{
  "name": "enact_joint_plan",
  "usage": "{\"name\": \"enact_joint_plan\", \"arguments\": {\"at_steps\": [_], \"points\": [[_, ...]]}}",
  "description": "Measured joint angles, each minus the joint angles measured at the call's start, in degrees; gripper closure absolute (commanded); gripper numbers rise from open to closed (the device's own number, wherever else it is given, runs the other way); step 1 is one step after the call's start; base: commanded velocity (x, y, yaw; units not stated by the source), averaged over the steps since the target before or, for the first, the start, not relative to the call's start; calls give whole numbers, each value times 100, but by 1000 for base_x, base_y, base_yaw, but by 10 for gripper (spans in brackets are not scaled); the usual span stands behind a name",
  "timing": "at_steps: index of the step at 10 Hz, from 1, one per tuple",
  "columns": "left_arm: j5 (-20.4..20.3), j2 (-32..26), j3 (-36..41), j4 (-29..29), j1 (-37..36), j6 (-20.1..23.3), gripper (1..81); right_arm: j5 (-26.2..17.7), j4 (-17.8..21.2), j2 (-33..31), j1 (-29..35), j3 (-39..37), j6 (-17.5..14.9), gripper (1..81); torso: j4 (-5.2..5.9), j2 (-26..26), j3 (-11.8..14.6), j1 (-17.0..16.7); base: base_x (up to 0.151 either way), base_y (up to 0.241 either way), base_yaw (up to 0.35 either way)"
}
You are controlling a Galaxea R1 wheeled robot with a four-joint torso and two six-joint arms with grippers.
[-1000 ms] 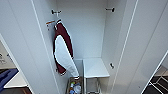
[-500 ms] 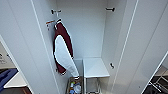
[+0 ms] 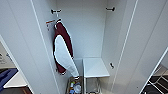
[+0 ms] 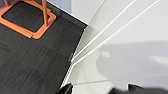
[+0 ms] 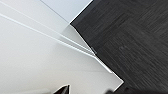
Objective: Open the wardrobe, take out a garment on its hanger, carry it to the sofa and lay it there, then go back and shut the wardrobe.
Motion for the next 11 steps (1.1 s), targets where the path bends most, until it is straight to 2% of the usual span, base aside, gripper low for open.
{"name": "enact_joint_plan", "arguments": {"at_steps": [3, 6, 7, 9, 11], "points": [[394, 975, -189, 182, -105, 9, 10, 402, 30, 650, -276, 333, -6, 10, 0, 2, -2, 0, 0, 0, 0], [853, 2277, -222, 597, -7, 17, 10, 468, 34, 1521, -621, 733, -91, 10, 0, 6, -4, 5, 0, 0, 0], [962, 2514, -388, 725, 77, 17, 10, 510, 30, 1557, -689, 744, -111, 10, 0, 6, -4, 7, 0, 0, 0], [1172, 2627, -1072, 962, 507, 41, 10, 584, -82, 1587, -884, 390, -133, 10, 0, 6, -4, 7, 0, 0, 0], [1157, 2693, -1504, 1285, 1051, 124, 10, 480, -473, 1825, -1169, -169, -135, 10, 0, 6, -4, 7, 0, 0, 0]]}}
